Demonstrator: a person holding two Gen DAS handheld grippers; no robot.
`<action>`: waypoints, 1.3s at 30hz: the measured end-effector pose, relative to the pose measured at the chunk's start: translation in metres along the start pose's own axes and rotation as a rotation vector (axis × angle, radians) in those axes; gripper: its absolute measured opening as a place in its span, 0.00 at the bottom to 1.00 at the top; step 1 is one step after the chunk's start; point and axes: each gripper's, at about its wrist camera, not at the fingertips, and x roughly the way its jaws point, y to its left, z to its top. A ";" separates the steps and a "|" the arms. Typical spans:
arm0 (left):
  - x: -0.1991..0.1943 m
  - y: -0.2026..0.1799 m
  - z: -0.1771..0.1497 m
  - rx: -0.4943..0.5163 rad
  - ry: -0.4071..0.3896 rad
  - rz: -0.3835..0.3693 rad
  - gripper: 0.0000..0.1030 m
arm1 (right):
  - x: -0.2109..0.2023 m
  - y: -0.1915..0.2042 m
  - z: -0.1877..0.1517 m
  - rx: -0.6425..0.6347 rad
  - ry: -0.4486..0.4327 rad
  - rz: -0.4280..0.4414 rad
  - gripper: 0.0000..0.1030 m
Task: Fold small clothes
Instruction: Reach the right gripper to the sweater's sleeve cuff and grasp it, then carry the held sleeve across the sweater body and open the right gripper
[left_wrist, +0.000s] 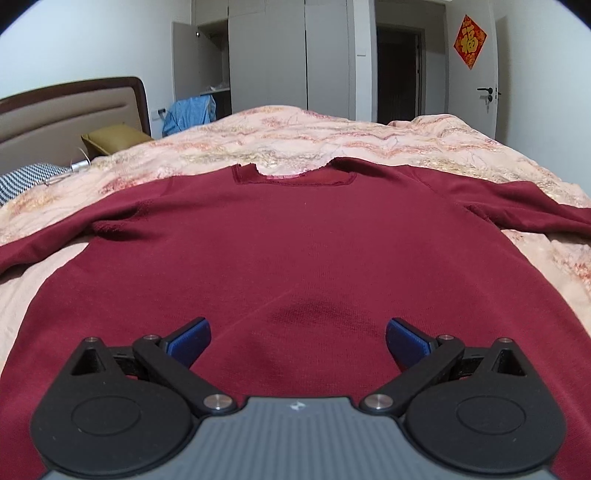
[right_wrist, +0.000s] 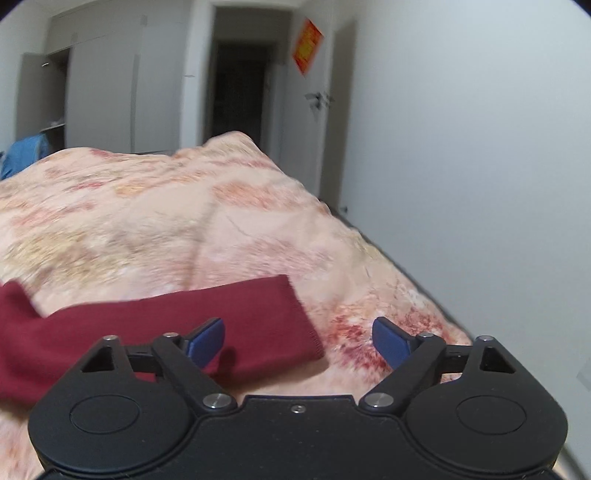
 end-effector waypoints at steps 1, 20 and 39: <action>0.001 -0.001 -0.001 0.003 -0.005 0.002 1.00 | 0.008 -0.003 0.002 0.024 0.014 0.009 0.83; 0.001 -0.003 -0.006 0.008 -0.024 0.005 1.00 | 0.015 -0.021 0.013 0.097 0.079 -0.011 0.10; -0.009 0.018 0.013 -0.067 0.021 -0.112 1.00 | -0.112 0.113 0.105 -0.007 -0.136 0.241 0.11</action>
